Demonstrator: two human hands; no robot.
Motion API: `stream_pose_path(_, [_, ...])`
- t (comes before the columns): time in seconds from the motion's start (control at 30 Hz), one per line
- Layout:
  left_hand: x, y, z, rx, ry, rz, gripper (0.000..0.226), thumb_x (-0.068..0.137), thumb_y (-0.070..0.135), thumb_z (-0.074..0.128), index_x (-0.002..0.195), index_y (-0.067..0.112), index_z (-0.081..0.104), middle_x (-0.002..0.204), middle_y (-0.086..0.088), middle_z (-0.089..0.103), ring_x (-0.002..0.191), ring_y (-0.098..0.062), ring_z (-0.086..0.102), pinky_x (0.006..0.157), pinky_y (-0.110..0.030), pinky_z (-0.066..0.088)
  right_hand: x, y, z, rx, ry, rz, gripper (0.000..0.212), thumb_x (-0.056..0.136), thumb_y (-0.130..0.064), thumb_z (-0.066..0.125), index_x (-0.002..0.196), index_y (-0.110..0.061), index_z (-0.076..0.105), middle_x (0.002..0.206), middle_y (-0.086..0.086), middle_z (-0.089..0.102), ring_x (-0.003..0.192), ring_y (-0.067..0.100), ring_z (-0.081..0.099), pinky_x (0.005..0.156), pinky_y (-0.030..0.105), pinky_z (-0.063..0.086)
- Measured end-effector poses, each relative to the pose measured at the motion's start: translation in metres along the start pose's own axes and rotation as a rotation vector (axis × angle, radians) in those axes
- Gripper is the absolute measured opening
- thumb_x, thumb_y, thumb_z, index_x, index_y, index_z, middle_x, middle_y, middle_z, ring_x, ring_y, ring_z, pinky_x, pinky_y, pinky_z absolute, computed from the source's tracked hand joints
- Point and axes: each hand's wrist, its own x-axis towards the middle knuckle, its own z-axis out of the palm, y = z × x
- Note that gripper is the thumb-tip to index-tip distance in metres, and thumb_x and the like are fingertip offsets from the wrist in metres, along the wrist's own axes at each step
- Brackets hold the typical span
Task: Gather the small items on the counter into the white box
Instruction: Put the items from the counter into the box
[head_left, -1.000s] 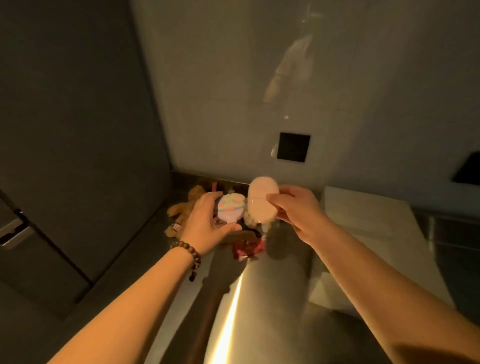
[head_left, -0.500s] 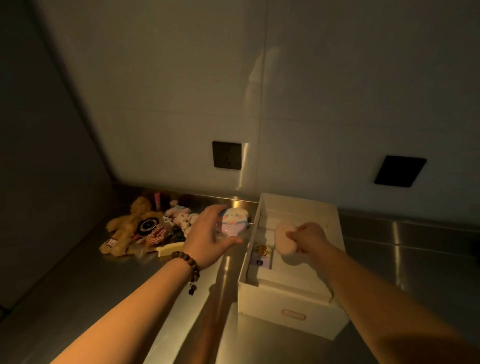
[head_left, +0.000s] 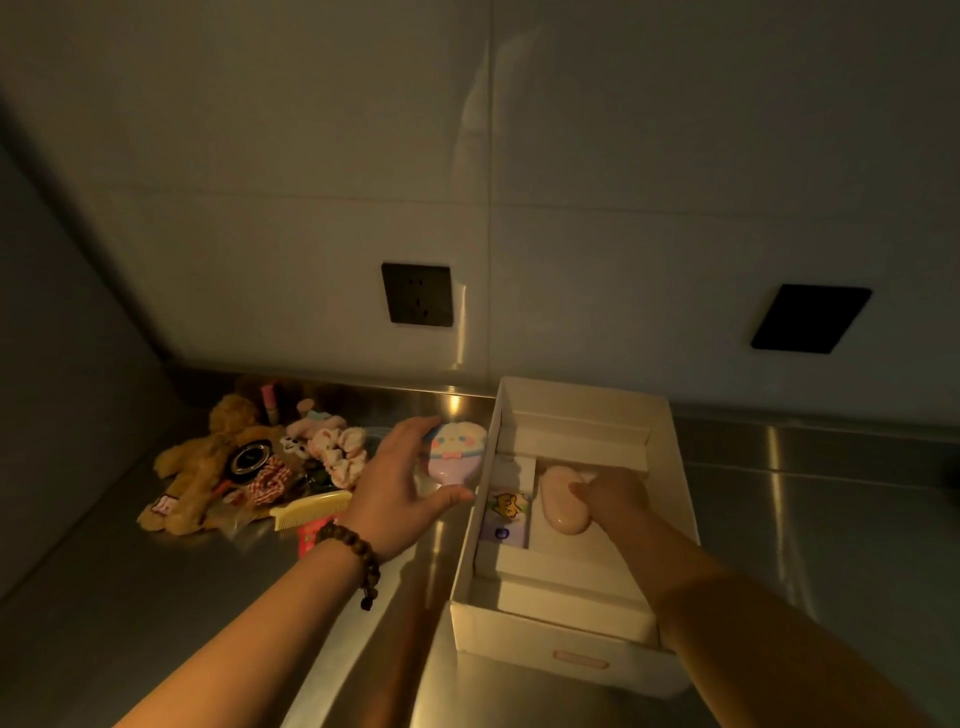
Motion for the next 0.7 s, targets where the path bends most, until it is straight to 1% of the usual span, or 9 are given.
stream_pose_path(0.13, [0.002,0.006,0.003,-0.038,-0.028,0.022,0.081,0.069,0.044,0.078,0.136,0.025,0.037,0.133,0.004,0.044,0.111,-0.002,0.038,0.092,-0.021,0.036,-0.014,0.0,0.007,-0.058,0.019,-0.202,0.062,0.076,-0.038,0.077,0.126,-0.011,0.052,0.124,0.011,0.057,0.113,0.028,0.056,0.096,0.037,0.046])
stream_pose_path(0.2, [0.003,0.01,0.002,-0.062,-0.034,0.033,0.08,0.069,0.042,0.078,0.135,0.024,0.038,0.133,0.004,0.044,0.112,-0.004,0.04,0.093,-0.023,0.038,-0.022,-0.001,0.014,-0.162,0.062,-0.314,0.067,0.072,-0.039,0.08,0.127,-0.014,0.053,0.125,0.009,0.056,0.114,0.025,0.053,0.097,0.035,0.046])
stream_pose_path(0.27, [0.003,0.013,0.001,-0.076,-0.036,0.049,0.079,0.068,0.042,0.078,0.135,0.024,0.039,0.131,0.006,0.044,0.112,-0.004,0.041,0.093,-0.022,0.038,-0.023,-0.001,0.016,-0.35,0.081,-0.412,0.069,0.075,-0.035,0.077,0.133,-0.014,0.047,0.131,0.008,0.05,0.121,0.026,0.047,0.101,0.036,0.042])
stream_pose_path(0.33, [0.002,0.014,0.0,-0.084,-0.038,0.062,0.08,0.068,0.041,0.079,0.135,0.023,0.039,0.13,0.007,0.044,0.111,-0.004,0.041,0.092,-0.021,0.037,-0.02,0.003,0.013,-0.499,0.089,-0.476,0.061,0.083,-0.023,0.07,0.137,-0.015,0.041,0.137,0.009,0.046,0.125,0.026,0.045,0.105,0.037,0.04])
stream_pose_path(0.4, [0.002,0.013,-0.002,-0.093,-0.043,0.07,0.08,0.068,0.039,0.079,0.135,0.022,0.04,0.129,0.007,0.044,0.112,-0.004,0.041,0.092,-0.02,0.037,-0.015,0.012,0.008,-0.539,0.098,-0.512,0.053,0.087,-0.013,0.063,0.136,-0.019,0.043,0.139,0.007,0.047,0.126,0.025,0.046,0.106,0.038,0.04])
stream_pose_path(0.47, [0.003,0.012,-0.004,-0.104,-0.046,0.065,0.08,0.068,0.038,0.08,0.135,0.022,0.04,0.129,0.008,0.043,0.112,-0.004,0.041,0.092,-0.019,0.036,-0.012,0.02,0.004,-0.601,0.17,-0.554,0.05,0.084,-0.012,0.064,0.13,-0.022,0.047,0.134,0.005,0.047,0.121,0.025,0.047,0.102,0.037,0.043])
stream_pose_path(0.53, [0.004,0.012,-0.005,-0.112,-0.049,0.067,0.08,0.068,0.037,0.081,0.135,0.022,0.04,0.13,0.007,0.043,0.113,-0.005,0.041,0.092,-0.02,0.036,-0.009,0.024,0.003,-0.657,0.23,-0.546,0.045,0.082,-0.015,0.066,0.124,-0.023,0.051,0.127,0.005,0.048,0.115,0.025,0.048,0.095,0.036,0.045])
stream_pose_path(0.63, [0.007,0.012,-0.005,-0.13,-0.072,0.075,0.081,0.067,0.037,0.081,0.135,0.021,0.04,0.129,0.007,0.044,0.113,-0.007,0.044,0.092,-0.019,0.038,-0.003,0.024,0.007,-0.586,0.156,-0.46,0.033,0.09,-0.019,0.061,0.122,-0.021,0.058,0.124,0.006,0.058,0.112,0.024,0.056,0.099,0.035,0.046])
stream_pose_path(0.7, [0.008,0.013,-0.006,-0.144,-0.09,0.081,0.081,0.068,0.037,0.08,0.135,0.021,0.039,0.127,0.011,0.043,0.113,-0.007,0.045,0.091,-0.017,0.039,0.003,0.024,0.009,-0.619,0.153,-0.473,0.031,0.094,-0.022,0.056,0.124,-0.02,0.059,0.125,0.007,0.061,0.112,0.023,0.058,0.103,0.035,0.044])
